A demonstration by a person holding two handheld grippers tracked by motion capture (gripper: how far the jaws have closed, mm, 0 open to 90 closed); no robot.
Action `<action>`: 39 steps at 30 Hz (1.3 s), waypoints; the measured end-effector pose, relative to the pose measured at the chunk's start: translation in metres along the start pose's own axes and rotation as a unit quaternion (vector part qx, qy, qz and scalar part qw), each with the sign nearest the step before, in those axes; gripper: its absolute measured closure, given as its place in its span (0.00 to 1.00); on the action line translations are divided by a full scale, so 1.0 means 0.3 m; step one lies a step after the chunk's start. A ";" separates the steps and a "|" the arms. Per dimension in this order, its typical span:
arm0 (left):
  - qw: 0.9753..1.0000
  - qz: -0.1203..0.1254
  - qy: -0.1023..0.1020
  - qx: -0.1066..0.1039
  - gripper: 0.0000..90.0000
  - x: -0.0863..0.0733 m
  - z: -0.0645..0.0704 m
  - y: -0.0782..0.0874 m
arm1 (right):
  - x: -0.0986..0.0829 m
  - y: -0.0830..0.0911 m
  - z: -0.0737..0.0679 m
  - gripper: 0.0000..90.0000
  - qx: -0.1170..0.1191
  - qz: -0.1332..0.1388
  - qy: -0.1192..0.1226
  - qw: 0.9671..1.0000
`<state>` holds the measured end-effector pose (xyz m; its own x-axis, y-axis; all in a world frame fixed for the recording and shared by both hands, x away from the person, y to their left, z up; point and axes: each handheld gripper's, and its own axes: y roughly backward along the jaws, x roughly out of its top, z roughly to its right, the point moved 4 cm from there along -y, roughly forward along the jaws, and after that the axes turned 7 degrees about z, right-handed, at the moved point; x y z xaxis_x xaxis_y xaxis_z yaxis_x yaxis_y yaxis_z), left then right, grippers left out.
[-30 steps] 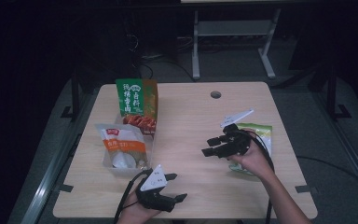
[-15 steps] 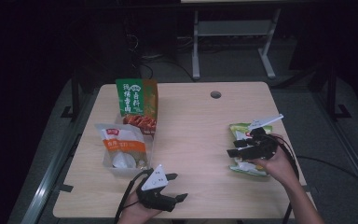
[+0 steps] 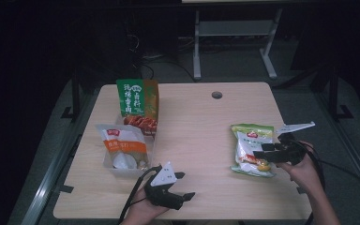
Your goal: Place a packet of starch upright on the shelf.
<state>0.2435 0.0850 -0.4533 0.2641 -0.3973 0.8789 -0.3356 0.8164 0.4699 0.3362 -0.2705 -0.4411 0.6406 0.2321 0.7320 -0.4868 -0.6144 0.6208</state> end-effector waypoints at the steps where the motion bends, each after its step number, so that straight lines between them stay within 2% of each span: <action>1: 1.000 0.001 0.000 -0.001 0.31 0.007 -0.001 -0.008 | -0.009 0.005 0.014 0.45 -0.008 0.000 -0.003 1.000; 7: 1.000 0.002 -0.004 -0.011 0.31 0.055 -0.004 -0.060 | -0.059 0.027 0.099 0.43 -0.044 0.004 -0.032 0.999; 11: 1.000 -0.001 -0.006 -0.018 0.31 0.088 -0.006 -0.101 | -0.093 0.011 0.140 0.42 -0.048 0.000 -0.054 0.997; 14: 1.000 -0.004 -0.005 -0.022 0.31 0.107 -0.011 -0.131 | -0.109 -0.005 0.154 0.43 -0.036 0.012 -0.067 0.997; 18: 0.999 -0.009 -0.004 -0.030 0.31 0.132 -0.014 -0.179 | -0.125 -0.004 0.168 0.52 -0.026 0.025 -0.089 0.995; 20: 0.999 -0.011 -0.004 -0.033 0.31 0.147 -0.017 -0.204 | -0.134 -0.008 0.167 0.58 -0.013 0.025 -0.117 0.993; 21: 0.999 -0.011 -0.002 -0.034 0.31 0.154 -0.018 -0.217 | -0.140 -0.010 0.169 0.60 -0.006 0.023 -0.121 0.992; 24: 0.999 -0.013 -0.005 -0.035 0.31 0.174 -0.025 -0.251 | -0.140 -0.010 0.169 0.68 -0.007 0.024 -0.125 0.992; 26: 0.999 -0.015 -0.004 -0.034 0.31 0.184 -0.033 -0.275 | -0.141 -0.008 0.169 0.84 -0.013 0.022 -0.130 0.991; 27: 0.999 -0.015 -0.002 -0.033 0.31 0.188 -0.037 -0.286 | -0.142 -0.009 0.167 0.87 -0.008 0.021 -0.132 0.991; 34: 0.999 -0.027 0.019 -0.035 0.31 0.201 -0.072 -0.364 | -0.139 -0.006 0.135 0.94 -0.026 0.020 -0.115 0.993; 39: 0.998 -0.033 0.035 -0.034 0.32 0.202 -0.098 -0.410 | -0.145 0.004 0.101 0.95 -0.014 0.024 -0.099 0.995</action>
<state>0.3275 -0.0272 -0.4604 0.3471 -0.4220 0.8375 -0.2537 0.8175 0.5170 0.3256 -0.3043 -0.4808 0.7199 0.0477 0.6924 -0.5343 -0.5986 0.5968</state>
